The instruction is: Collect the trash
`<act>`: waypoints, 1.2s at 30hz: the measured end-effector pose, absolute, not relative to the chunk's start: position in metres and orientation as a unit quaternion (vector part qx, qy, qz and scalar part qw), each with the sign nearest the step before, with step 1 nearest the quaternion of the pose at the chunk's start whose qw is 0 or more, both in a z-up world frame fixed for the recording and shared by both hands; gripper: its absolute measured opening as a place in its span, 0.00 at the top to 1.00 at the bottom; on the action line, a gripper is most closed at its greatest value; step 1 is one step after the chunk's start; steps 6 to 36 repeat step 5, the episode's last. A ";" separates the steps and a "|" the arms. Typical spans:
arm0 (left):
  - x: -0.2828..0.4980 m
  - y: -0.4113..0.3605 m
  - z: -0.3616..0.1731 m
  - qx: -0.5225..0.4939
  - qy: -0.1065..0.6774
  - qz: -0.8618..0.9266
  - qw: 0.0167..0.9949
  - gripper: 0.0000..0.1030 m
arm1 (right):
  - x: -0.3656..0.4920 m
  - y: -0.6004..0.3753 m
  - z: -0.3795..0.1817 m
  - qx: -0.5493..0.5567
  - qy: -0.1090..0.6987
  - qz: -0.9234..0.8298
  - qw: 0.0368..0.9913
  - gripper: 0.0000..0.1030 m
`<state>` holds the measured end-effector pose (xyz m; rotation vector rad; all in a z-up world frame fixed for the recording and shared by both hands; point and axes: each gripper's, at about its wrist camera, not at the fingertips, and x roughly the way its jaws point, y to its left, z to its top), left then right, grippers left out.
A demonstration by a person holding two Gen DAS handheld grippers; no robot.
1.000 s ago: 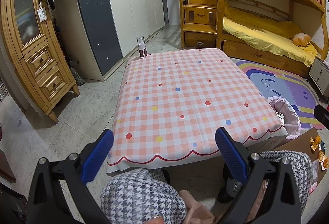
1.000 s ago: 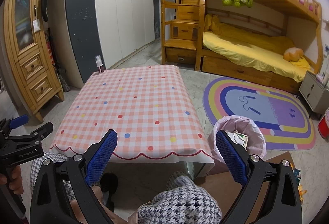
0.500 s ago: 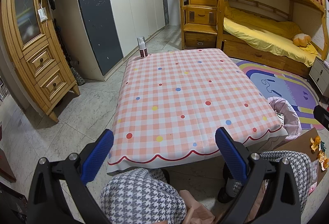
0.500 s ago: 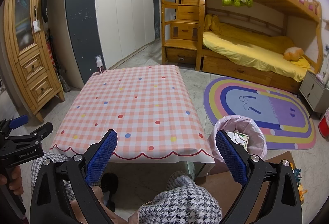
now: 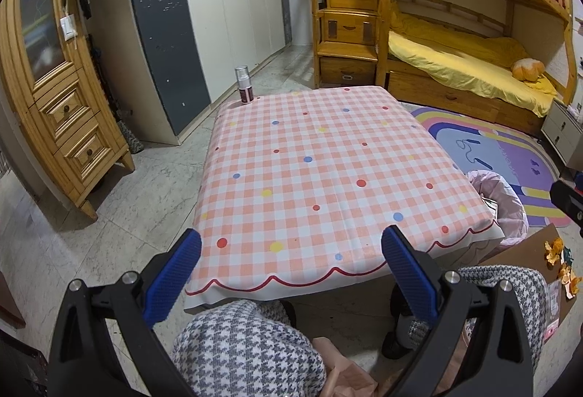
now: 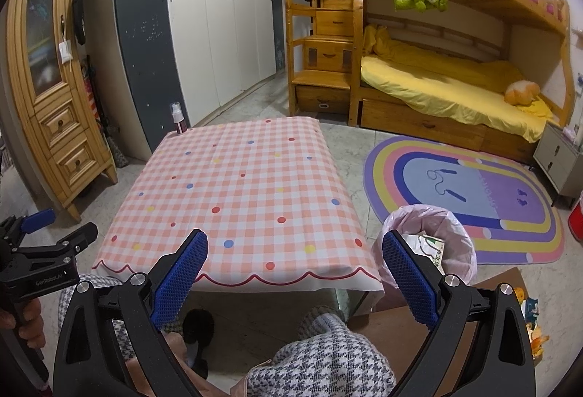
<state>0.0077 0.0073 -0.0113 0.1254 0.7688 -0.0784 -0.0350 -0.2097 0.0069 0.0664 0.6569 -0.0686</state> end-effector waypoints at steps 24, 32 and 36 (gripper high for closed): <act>0.014 0.001 -0.017 0.065 0.384 -0.034 0.920 0.07 | -0.038 -0.236 0.006 0.047 0.308 -0.049 0.949 0.07; 0.014 0.001 -0.017 0.065 0.384 -0.034 0.920 0.07 | -0.038 -0.236 0.006 0.047 0.308 -0.049 0.949 0.07; 0.014 0.001 -0.017 0.065 0.384 -0.034 0.920 0.07 | -0.038 -0.236 0.006 0.047 0.308 -0.049 0.949 0.07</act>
